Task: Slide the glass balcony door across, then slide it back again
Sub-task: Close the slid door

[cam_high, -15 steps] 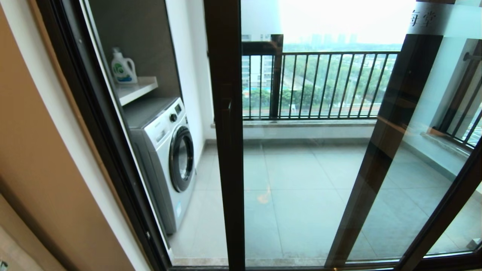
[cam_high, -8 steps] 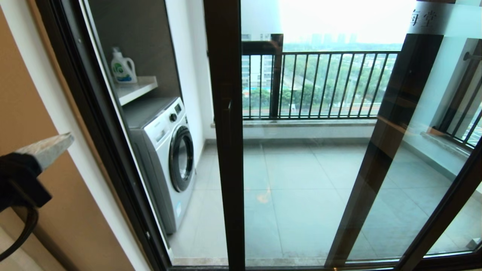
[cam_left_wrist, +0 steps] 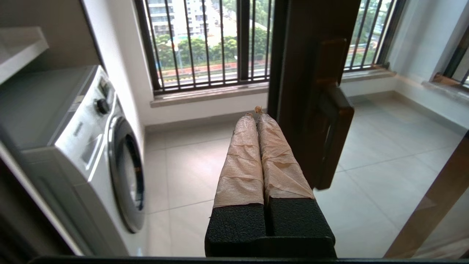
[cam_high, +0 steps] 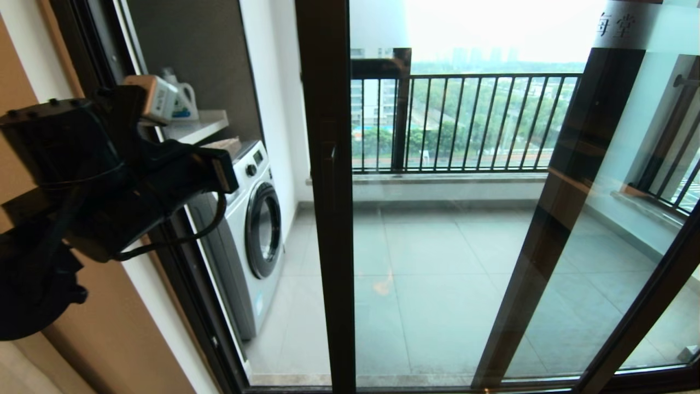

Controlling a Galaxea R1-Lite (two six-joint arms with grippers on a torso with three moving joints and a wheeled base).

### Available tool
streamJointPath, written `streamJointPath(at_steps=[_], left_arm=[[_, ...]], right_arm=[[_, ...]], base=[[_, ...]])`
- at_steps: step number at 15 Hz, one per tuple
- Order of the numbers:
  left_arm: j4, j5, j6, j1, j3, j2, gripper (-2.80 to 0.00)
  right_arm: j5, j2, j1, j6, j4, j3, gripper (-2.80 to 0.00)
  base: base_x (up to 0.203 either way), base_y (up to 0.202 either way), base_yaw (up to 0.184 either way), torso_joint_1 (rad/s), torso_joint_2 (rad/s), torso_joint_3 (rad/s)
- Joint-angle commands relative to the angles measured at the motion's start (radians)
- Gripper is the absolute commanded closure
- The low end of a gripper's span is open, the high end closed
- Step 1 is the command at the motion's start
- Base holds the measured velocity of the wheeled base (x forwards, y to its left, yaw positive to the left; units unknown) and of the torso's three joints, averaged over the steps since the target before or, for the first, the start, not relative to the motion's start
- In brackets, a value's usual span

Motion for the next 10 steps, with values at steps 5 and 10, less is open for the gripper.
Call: streamJointPath(at_steps=[5,10], left_arm=[[-0.011,0.076,-0.031,-0.173,-0.129,0.203,0.00],[-0.004,0.082,-0.032,-0.241,-0.152,0.219,0.00]], right_arm=[[0.000,0.001,0.000,0.000,0.000,0.003,0.00],[0.000,0.000,0.000,0.000,0.000,0.003,0.00]], base=[[0.000,0.000,0.000,0.000,0.00,0.000],[0.000,0.000,0.000,0.000,0.00,0.000]])
